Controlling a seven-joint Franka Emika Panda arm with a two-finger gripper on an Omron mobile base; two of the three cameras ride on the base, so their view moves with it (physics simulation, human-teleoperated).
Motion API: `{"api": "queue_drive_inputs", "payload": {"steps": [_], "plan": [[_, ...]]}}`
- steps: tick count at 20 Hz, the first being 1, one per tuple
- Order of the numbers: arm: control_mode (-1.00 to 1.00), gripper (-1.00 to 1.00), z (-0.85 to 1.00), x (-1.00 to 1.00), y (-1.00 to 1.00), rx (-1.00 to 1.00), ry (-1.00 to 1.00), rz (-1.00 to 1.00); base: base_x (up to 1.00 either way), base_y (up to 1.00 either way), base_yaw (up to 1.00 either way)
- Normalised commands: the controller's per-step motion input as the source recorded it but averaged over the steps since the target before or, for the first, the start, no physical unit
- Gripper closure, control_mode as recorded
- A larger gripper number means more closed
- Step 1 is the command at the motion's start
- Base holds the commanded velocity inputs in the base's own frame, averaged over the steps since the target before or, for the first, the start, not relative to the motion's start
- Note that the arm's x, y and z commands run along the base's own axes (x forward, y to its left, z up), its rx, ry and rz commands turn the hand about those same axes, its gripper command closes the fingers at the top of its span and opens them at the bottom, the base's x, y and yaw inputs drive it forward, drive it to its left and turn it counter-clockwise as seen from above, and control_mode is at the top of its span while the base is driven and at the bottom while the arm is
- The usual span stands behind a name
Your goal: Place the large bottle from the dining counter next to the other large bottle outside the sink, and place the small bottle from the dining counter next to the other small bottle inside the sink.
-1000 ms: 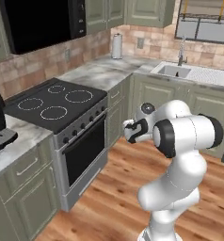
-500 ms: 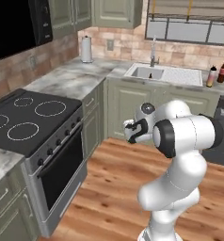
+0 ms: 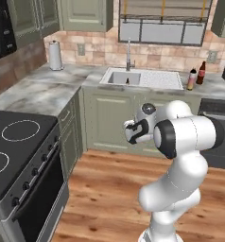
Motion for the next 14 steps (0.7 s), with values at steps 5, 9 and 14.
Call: {"api": "queue_drive_inputs", "payload": {"steps": [5,9,14], "plan": [[1.0,1.0,0.0,0.0,0.0,0.0,0.0,0.0,0.68,0.37,-0.34],[1.0,1.0,0.0,0.0,0.0,0.0,0.0,0.0,0.66,0.53,-0.32],[1.0,1.0,0.0,0.0,0.0,0.0,0.0,0.0,0.63,0.62,-0.28]]}}
